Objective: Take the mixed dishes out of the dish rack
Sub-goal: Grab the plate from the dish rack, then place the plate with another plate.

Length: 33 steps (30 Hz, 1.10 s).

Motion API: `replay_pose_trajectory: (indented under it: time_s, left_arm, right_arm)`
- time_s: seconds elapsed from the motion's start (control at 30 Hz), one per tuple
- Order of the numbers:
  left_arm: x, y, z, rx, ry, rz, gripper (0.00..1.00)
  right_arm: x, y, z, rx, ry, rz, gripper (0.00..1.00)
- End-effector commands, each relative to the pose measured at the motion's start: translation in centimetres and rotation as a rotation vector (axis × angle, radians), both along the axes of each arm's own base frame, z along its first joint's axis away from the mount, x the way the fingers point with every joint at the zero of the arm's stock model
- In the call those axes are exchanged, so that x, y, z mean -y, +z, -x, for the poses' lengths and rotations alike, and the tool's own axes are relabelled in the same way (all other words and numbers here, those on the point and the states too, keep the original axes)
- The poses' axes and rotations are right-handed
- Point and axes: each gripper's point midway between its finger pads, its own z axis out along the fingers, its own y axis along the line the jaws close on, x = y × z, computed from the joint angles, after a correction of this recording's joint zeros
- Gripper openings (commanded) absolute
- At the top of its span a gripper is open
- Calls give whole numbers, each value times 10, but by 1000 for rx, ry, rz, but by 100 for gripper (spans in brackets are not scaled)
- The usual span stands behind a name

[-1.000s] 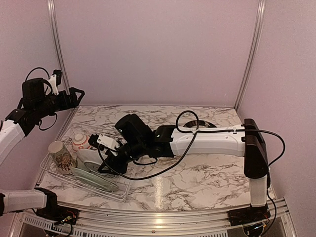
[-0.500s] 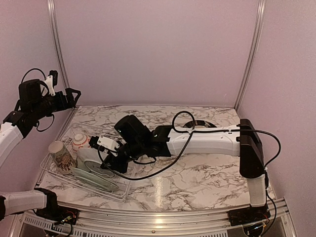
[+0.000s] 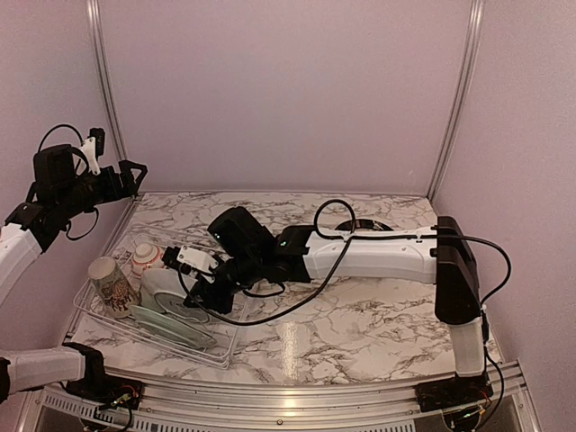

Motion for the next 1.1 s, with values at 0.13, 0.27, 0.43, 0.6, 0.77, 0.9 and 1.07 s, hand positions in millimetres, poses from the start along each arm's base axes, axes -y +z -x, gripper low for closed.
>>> replay_pose_trajectory:
  time_s: [0.13, 0.27, 0.43, 0.6, 0.77, 0.9, 1.07]
  left_arm:
    - [-1, 0, 0, 14, -4, -1, 99]
    - [-1, -3, -2, 6, 2, -4, 99]
    - [-1, -5, -3, 1, -1, -4, 99]
    - [0, -7, -5, -9, -6, 2, 99]
    - [0, -7, -5, -8, -4, 0, 99]
    - [-2, -6, -4, -4, 3, 0, 99]
    - [-3, -5, -3, 0, 7, -2, 99]
  right_arm:
    - [6, 89, 8, -105, 36, -209, 0]
    - [12, 104, 3, -128, 23, -251, 0]
    - [17, 125, 1, -104, 18, -296, 0]
    - [22, 142, -4, -90, 5, -343, 0]
    - [30, 166, -5, -77, 14, -407, 0]
    - [37, 186, -7, -62, 11, -452, 0]
    - [53, 214, -18, -15, -29, -522, 0]
